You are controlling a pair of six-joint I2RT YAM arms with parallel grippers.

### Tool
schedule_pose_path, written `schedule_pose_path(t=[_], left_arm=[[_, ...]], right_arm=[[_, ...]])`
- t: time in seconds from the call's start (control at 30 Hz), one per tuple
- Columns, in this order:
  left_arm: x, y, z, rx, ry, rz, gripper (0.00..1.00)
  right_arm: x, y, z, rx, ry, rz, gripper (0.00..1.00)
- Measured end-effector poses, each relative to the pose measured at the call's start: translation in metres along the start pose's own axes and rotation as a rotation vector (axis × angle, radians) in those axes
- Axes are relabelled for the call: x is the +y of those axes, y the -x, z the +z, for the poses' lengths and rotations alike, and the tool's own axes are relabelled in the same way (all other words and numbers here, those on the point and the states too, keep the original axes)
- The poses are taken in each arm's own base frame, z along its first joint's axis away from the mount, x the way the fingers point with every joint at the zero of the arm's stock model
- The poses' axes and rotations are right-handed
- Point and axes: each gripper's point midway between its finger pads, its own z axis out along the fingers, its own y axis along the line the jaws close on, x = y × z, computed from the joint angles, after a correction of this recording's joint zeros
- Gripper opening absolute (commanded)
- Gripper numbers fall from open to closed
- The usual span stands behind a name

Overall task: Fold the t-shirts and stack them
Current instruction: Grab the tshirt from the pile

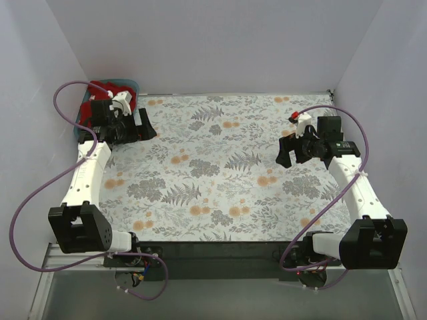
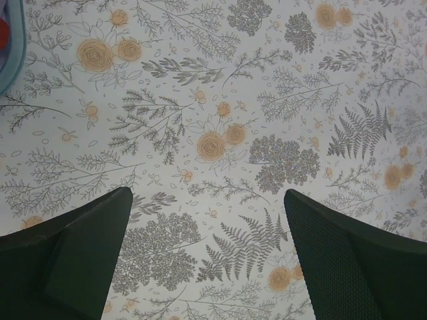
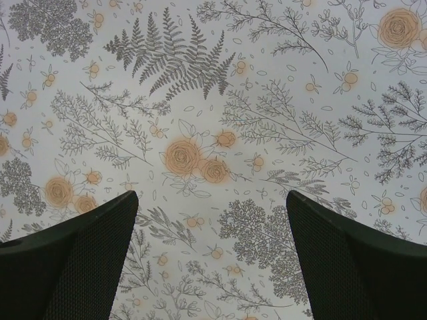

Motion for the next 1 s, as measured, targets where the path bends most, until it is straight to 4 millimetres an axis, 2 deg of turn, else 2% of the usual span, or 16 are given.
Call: schedule_pose_path(t=[0.13,0.17,0.23,0.4,0.47,0.57,0.6,0.67,0.73,0.8,0.93,1.0], left_arm=[[0.005,0.008,0.000,0.006,0.023,-0.008,0.98],[0.007,0.014,0.001,0.001,0.025,-0.010,0.98],[0.021,0.041,0.005,-0.032,0.047,-0.022,0.98],[0.081,0.105,0.014,-0.126,0.186,-0.036,0.98],[0.108,0.133,0.026,-0.167,0.243,-0.038,0.95],[0.148,0.159,0.052,-0.203,0.301,-0.053,0.94],[0.167,0.165,0.064,-0.205,0.327,-0.063,0.94],[0.195,0.166,0.085,-0.209,0.363,-0.070,0.94],[0.223,0.157,0.103,-0.195,0.408,-0.071,0.94],[0.243,0.151,0.117,-0.183,0.437,-0.065,0.94],[0.274,0.146,0.151,-0.187,0.460,-0.027,0.94],[0.282,0.146,0.163,-0.192,0.464,-0.011,0.94]], right_arm=[[0.000,0.000,0.000,0.001,-0.002,0.000,0.98],[0.000,0.000,0.000,0.002,-0.002,0.000,0.98],[-0.001,0.000,0.000,0.001,-0.003,0.000,0.98],[-0.001,-0.001,0.000,0.003,-0.002,0.000,0.98],[-0.001,-0.002,0.001,0.005,-0.002,0.001,0.98],[0.000,-0.003,0.001,0.006,-0.001,0.001,0.98],[0.000,-0.003,0.001,0.008,-0.001,0.002,0.98],[0.000,-0.009,0.003,0.020,0.003,0.008,0.98],[0.001,-0.013,0.004,0.028,0.006,0.012,0.98],[0.001,-0.015,0.005,0.034,0.008,0.016,0.98],[0.000,-0.018,0.008,0.044,0.012,0.021,0.99],[0.000,-0.020,0.010,0.054,0.016,0.027,0.98]])
